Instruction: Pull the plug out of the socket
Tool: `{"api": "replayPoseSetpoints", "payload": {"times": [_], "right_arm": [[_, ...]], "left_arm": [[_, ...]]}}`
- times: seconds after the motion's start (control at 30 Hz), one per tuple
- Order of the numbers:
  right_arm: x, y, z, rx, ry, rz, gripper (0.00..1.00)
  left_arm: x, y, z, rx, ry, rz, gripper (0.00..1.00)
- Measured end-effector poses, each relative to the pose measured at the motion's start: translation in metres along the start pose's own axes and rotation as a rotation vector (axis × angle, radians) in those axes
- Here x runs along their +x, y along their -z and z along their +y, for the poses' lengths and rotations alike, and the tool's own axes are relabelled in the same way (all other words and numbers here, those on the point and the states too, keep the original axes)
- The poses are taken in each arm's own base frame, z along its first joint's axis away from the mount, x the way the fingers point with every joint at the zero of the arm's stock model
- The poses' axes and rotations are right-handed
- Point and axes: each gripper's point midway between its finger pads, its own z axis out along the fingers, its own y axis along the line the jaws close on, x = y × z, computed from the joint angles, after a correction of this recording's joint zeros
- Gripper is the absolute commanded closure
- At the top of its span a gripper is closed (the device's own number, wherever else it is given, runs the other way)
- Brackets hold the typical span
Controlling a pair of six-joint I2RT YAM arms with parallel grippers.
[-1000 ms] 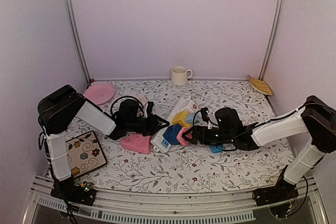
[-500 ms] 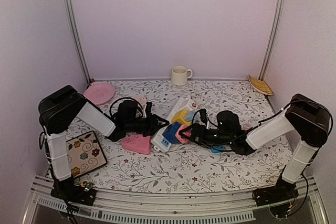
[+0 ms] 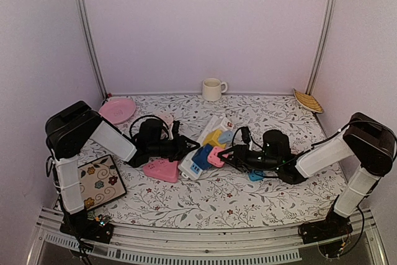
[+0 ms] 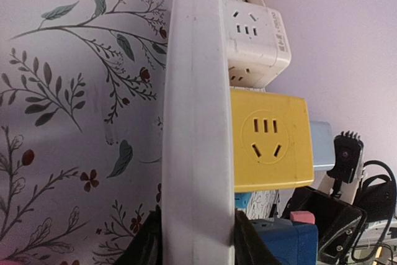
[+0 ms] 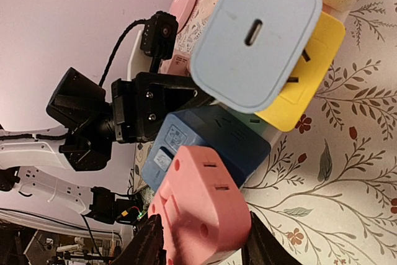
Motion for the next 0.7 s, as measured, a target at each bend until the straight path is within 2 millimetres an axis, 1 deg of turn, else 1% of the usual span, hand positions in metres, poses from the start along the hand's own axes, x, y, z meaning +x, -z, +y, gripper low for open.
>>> {"api": "replayPoseSetpoints", "payload": {"times": [0.07, 0.17, 0.37, 0.53, 0.57, 0.6, 0.7], "right_arm": [[-0.0027, 0.004, 0.0046, -0.008, 0.005, -0.014, 0.57], [-0.0048, 0.0049, 0.0098, -0.024, 0.012, -0.022, 0.59], [-0.0017, -0.0001, 0.0059, -0.022, 0.007, -0.004, 0.61], [0.0005, -0.0035, 0.0039, -0.024, -0.016, 0.01, 0.79], [0.0004, -0.0034, 0.0049, -0.029, -0.026, 0.011, 0.86], [0.0002, -0.0033, 0.0057, -0.033, -0.038, 0.011, 0.89], [-0.0003, -0.0029, 0.0067, -0.039, -0.054, 0.014, 0.95]], "left_arm": [[0.0, -0.0001, 0.0006, -0.007, -0.005, -0.004, 0.87], [0.0008, -0.0005, 0.0008, -0.016, -0.019, -0.007, 0.88], [0.0009, -0.001, 0.0013, -0.028, -0.032, -0.011, 0.88], [0.001, -0.0011, 0.0016, -0.033, -0.044, -0.013, 0.88], [0.0008, -0.0011, 0.0018, -0.034, -0.05, -0.015, 0.88], [0.0005, -0.0011, 0.0019, -0.034, -0.056, -0.016, 0.88], [0.0002, -0.001, 0.0023, -0.036, -0.065, -0.018, 0.89]]}}
